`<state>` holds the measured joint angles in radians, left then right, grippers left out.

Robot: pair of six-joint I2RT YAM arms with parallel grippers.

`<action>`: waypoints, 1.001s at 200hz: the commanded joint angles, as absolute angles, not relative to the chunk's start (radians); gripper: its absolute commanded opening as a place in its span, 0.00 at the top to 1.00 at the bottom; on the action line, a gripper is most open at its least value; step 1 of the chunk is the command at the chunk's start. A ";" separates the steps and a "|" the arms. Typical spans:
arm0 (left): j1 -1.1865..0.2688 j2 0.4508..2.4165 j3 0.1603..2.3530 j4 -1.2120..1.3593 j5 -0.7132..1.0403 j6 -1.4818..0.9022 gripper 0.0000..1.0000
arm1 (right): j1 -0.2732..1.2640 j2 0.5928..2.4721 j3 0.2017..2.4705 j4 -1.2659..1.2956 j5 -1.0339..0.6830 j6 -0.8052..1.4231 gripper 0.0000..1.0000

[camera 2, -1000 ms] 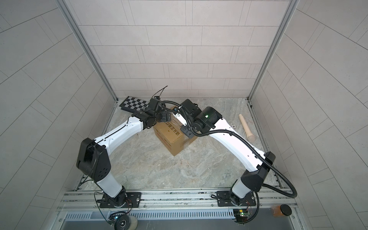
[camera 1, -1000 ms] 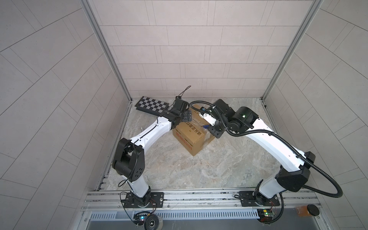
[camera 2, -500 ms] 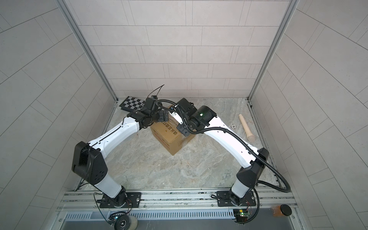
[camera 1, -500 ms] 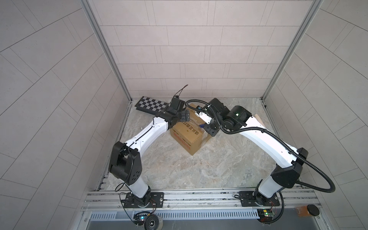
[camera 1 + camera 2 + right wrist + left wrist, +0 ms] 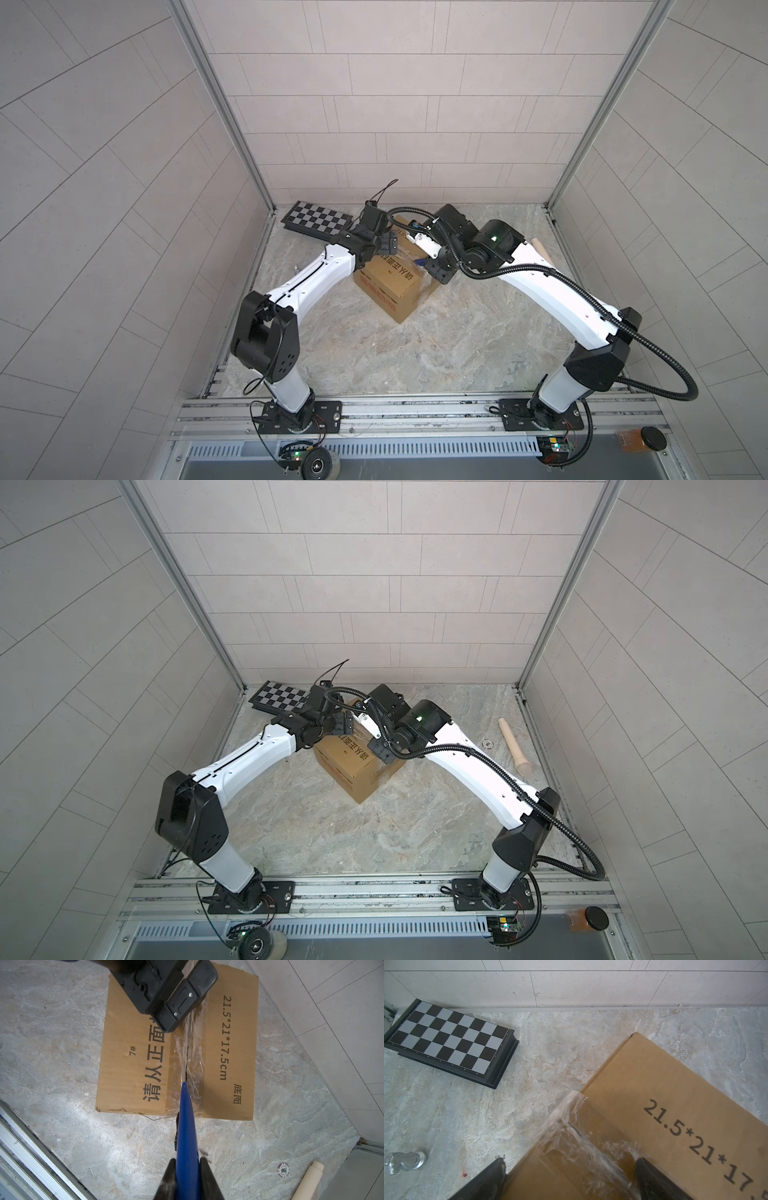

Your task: Unpack the express box

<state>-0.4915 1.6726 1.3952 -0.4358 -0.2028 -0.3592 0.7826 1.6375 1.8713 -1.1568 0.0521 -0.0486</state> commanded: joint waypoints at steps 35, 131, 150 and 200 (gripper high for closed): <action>-0.494 1.739 1.336 -0.489 -0.235 -0.355 0.00 | 0.788 1.551 1.901 -1.311 0.075 -0.071 1.00; -0.494 1.744 1.335 -0.479 -0.222 -0.357 0.00 | 0.788 1.549 1.862 -1.284 0.061 -0.063 1.00; -0.493 1.745 1.333 -0.473 -0.216 -0.356 0.00 | 0.789 1.569 1.841 -1.241 0.055 -0.064 1.00; -0.494 1.770 1.324 -0.473 -0.241 -0.356 0.00 | 0.789 1.622 1.851 -1.205 0.020 -0.065 1.00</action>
